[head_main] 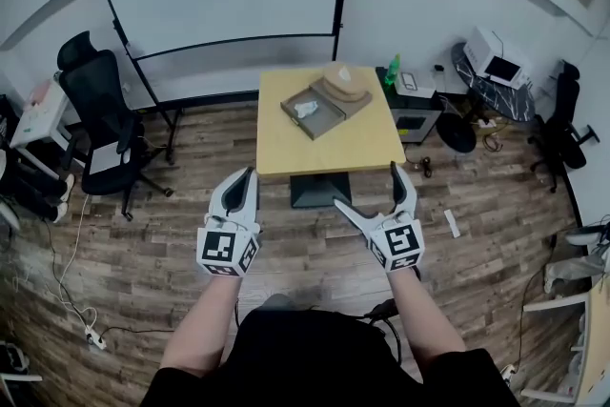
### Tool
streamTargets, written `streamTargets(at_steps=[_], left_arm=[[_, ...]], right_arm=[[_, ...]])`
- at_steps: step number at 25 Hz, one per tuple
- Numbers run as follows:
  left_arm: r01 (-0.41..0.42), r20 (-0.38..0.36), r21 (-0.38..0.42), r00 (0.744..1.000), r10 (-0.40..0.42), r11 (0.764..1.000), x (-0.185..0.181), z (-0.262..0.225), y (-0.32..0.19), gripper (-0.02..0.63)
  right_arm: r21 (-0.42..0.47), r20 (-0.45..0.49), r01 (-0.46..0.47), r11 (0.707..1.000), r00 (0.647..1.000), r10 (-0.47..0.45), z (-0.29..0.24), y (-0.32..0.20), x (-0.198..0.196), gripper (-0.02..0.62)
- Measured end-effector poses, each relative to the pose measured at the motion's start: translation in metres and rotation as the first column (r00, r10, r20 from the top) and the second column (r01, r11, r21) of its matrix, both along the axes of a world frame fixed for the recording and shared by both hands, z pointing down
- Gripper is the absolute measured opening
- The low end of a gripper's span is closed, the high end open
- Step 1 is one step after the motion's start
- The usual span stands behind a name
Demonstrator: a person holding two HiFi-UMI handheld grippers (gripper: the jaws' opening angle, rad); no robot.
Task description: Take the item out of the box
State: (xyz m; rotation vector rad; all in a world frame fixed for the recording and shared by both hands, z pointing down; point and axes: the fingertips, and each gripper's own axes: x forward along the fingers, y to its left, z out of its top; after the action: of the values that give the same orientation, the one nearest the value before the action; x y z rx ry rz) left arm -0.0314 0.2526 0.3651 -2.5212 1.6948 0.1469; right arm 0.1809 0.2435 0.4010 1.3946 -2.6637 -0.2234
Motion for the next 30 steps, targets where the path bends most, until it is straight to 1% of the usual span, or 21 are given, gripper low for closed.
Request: streamTargets(at_steps=[5,11,15,19,26,30], left_arm=[[0.017,0.005,-0.01,1.0,-0.017,1.0,0.0,0.002,-0.021,-0.002],[0.023,-0.006,-0.023,1.0,-0.024,0.999,-0.013,0.016,-0.077,-0.002],[0.006,-0.023,-0.03,1.0,-0.007,1.0,-0.026,0.026,-0.144,-0.002],[-0.032,-0.032,-0.031,0.999,0.031,0.999,-0.034,0.029,-0.219,-0.002],[-0.085,-0.051,-0.053,0.995,0.083,0.995,-0.048,0.032,-0.347,-0.002],[-0.106,-0.056,-0.07,0.993,0.102,0.992,-0.06,0.041,-0.409,-0.002]], right_arm=[[0.001,0.016,0.017,1.0,1.0,-0.017,-0.001,-0.026,0.002,0.6],[-0.01,0.013,0.014,1.0,1.0,-0.014,0.007,-0.082,-0.004,0.598],[-0.023,0.012,0.006,1.0,1.0,-0.006,0.017,-0.142,-0.016,0.598],[-0.047,0.001,-0.01,0.999,1.0,0.01,0.022,-0.209,-0.03,0.598],[-0.095,-0.034,-0.038,0.995,0.999,0.035,0.029,-0.318,-0.055,0.598],[-0.127,-0.052,-0.06,0.99,0.997,0.053,0.038,-0.371,-0.068,0.598]])
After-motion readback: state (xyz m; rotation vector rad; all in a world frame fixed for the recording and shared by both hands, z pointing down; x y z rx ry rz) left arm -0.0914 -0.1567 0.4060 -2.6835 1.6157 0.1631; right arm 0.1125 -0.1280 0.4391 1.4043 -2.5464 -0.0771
